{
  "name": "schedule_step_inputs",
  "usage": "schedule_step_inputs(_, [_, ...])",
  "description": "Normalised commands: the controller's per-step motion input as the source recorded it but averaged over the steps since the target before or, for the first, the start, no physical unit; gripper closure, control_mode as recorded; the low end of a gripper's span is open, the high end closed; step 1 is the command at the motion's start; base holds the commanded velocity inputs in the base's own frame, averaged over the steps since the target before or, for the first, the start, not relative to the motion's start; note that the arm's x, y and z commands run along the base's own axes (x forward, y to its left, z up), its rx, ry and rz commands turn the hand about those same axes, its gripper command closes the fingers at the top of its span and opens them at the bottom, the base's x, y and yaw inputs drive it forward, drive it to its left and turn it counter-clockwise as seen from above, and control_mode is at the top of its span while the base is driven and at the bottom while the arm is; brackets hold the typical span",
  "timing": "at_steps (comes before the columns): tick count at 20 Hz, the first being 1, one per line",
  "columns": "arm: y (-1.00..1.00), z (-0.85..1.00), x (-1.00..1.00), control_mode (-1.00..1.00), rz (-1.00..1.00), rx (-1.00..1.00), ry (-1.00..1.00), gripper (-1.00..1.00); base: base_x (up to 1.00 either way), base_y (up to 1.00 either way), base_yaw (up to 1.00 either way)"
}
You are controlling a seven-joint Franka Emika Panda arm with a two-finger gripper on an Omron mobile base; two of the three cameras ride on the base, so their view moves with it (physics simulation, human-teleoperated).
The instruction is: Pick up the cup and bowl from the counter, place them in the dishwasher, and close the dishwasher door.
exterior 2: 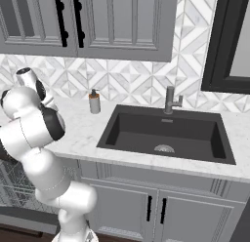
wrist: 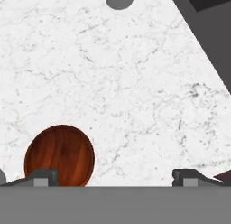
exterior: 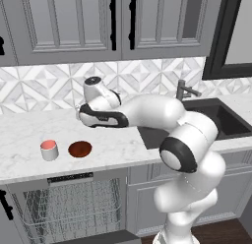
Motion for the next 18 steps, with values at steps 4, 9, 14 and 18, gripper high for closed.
schedule_step_inputs(4, [0.06, -0.55, -0.03, -1.00, 0.35, 0.23, 0.01, -1.00, 0.00, 0.00, 0.00])
schedule_step_inputs(9, [-0.01, -0.58, 0.04, -1.00, 0.38, 0.03, 0.03, -1.00, 0.00, 0.00, 0.00])
schedule_step_inputs(14, [0.01, -0.59, 0.03, -1.00, 0.36, -0.02, 0.09, -1.00, 0.00, 0.00, 0.00])
schedule_step_inputs(18, [0.04, -0.19, 0.32, -1.00, 0.29, 0.00, 0.06, -1.00, 0.00, 0.00, 0.00])
